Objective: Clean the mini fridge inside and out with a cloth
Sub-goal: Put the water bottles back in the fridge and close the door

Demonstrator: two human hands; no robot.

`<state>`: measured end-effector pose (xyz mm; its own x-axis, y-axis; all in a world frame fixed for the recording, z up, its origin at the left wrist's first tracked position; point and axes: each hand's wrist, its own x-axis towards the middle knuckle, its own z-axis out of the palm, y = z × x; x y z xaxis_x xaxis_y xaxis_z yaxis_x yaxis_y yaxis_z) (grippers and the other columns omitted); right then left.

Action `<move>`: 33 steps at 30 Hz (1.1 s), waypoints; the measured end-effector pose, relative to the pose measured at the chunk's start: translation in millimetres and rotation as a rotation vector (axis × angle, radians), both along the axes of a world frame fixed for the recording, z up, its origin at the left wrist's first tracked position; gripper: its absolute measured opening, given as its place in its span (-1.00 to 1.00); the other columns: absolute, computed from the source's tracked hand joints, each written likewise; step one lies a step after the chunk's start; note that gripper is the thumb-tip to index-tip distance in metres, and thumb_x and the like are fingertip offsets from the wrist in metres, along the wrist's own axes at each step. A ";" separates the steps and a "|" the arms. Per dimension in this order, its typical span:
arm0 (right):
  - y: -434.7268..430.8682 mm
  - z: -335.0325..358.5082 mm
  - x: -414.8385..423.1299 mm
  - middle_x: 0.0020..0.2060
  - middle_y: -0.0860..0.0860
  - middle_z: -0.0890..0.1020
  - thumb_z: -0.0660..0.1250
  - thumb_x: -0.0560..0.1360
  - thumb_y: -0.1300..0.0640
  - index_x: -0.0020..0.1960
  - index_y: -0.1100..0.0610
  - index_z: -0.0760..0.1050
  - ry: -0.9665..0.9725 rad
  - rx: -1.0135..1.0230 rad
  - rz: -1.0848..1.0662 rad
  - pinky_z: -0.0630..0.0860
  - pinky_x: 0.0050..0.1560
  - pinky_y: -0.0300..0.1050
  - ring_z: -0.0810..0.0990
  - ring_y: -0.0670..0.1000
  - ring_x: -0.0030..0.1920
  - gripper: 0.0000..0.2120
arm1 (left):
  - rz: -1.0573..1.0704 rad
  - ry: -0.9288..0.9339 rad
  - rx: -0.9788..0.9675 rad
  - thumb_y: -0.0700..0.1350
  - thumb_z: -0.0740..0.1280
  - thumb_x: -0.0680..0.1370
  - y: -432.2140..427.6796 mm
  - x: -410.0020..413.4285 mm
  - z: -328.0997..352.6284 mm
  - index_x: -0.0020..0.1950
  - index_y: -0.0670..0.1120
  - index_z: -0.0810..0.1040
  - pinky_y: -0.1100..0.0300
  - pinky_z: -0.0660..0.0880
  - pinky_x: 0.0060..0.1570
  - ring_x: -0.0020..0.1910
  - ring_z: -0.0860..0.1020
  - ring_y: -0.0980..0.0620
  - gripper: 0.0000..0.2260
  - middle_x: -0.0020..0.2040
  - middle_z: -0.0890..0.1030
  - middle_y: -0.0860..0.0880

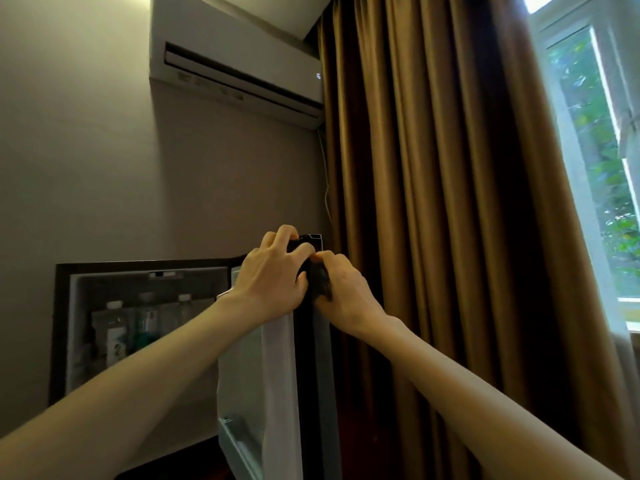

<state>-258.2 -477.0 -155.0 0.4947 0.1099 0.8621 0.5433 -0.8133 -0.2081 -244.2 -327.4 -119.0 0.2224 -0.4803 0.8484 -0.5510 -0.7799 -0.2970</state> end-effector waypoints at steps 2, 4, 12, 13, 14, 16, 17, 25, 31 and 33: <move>6.5 -4.1 1.2 0.15 0.04 0.43 0.39 0.45 0.23 0.36 0.05 0.26 -0.021 -0.015 0.028 0.56 0.01 -0.10 0.53 0.02 0.04 -0.46 | -0.012 -0.022 -0.016 -0.05 0.34 0.50 9.8 -1.4 -7.8 0.26 -0.04 0.49 0.02 0.53 -0.02 0.15 0.43 -0.08 -0.67 0.28 0.38 -0.10; 15.3 -9.3 2.8 0.15 0.02 0.45 0.39 0.45 0.24 0.33 0.06 0.29 -0.045 -0.023 0.064 0.58 0.00 -0.07 0.54 0.01 0.03 -0.49 | 0.015 -0.026 -0.019 -0.06 0.35 0.49 21.1 -1.3 -17.2 0.26 -0.04 0.50 -0.01 0.54 0.01 0.18 0.44 -0.10 -0.66 0.31 0.37 -0.10; 60.7 -24.5 4.3 0.13 -0.01 0.49 0.35 0.48 0.28 0.28 0.12 0.40 -0.162 -0.001 0.168 0.56 -0.04 -0.19 0.55 -0.04 0.00 -0.61 | 0.102 -0.039 -0.011 -0.13 0.41 0.44 71.6 -7.6 -46.8 0.26 -0.09 0.48 -0.08 0.58 -0.07 0.15 0.48 -0.17 -0.61 0.32 0.34 -0.16; 67.2 -25.2 6.3 0.13 -0.01 0.49 0.35 0.48 0.28 0.27 0.12 0.40 -0.168 0.001 0.191 0.55 -0.07 -0.21 0.55 -0.05 -0.02 -0.62 | 0.107 -0.027 -0.012 -0.13 0.40 0.45 78.2 -8.8 -50.1 0.27 -0.08 0.47 -0.08 0.59 -0.07 0.15 0.48 -0.17 -0.60 0.33 0.31 -0.15; 74.1 -26.1 8.7 0.13 -0.01 0.48 0.35 0.48 0.29 0.26 0.12 0.40 -0.170 0.001 0.211 0.55 -0.09 -0.23 0.55 -0.06 -0.05 -0.63 | 0.119 -0.019 -0.014 -0.14 0.40 0.45 85.4 -9.6 -53.7 0.29 -0.08 0.45 -0.08 0.59 -0.07 0.15 0.48 -0.18 -0.59 0.34 0.29 -0.15; 88.6 -28.6 14.0 0.15 -0.02 0.47 0.36 0.47 0.30 0.25 0.12 0.41 -0.175 -0.005 0.240 0.57 -0.09 -0.24 0.55 -0.08 -0.08 -0.62 | 0.160 -0.003 -0.021 -0.15 0.40 0.44 99.7 -10.6 -60.3 0.31 -0.08 0.43 -0.07 0.60 -0.06 0.14 0.50 -0.19 -0.55 0.36 0.28 -0.16; 95.9 -29.8 16.7 0.16 -0.02 0.46 0.37 0.46 0.31 0.25 0.12 0.41 -0.178 -0.009 0.254 0.57 -0.09 -0.24 0.55 -0.09 -0.08 -0.61 | 0.183 0.001 -0.024 -0.15 0.41 0.43 106.7 -11.5 -63.2 0.33 -0.08 0.42 -0.07 0.61 -0.06 0.13 0.51 -0.20 -0.53 0.36 0.28 -0.16; 153.5 -43.1 27.2 0.25 -0.01 0.41 0.36 0.46 0.29 0.32 0.11 0.37 -0.157 -0.043 0.364 0.49 -0.05 -0.26 0.53 0.00 0.08 -0.54 | 0.328 0.033 -0.061 -0.12 0.40 0.45 155.3 -22.7 -84.7 0.33 -0.07 0.44 -0.02 0.58 -0.07 0.07 0.51 -0.14 -0.55 0.36 0.34 -0.17; 186.9 -57.7 46.9 0.24 0.00 0.42 0.37 0.46 0.21 0.34 0.09 0.33 -0.120 -0.064 0.377 0.53 0.01 -0.14 0.50 0.03 0.14 -0.52 | 0.277 0.185 -0.136 -0.15 0.35 0.50 186.8 -14.4 -111.5 0.36 -0.06 0.40 0.08 0.56 0.07 0.11 0.48 -0.06 -0.58 0.42 0.18 -0.08; 194.5 -62.4 57.3 0.25 0.01 0.41 0.38 0.46 0.18 0.35 0.08 0.31 -0.094 -0.063 0.365 0.49 0.02 -0.16 0.48 0.03 0.16 -0.50 | 0.264 0.199 -0.143 -0.17 0.34 0.50 195.8 -9.7 -119.3 0.33 -0.08 0.42 0.07 0.56 0.07 0.05 0.48 -0.02 -0.60 0.41 0.18 -0.09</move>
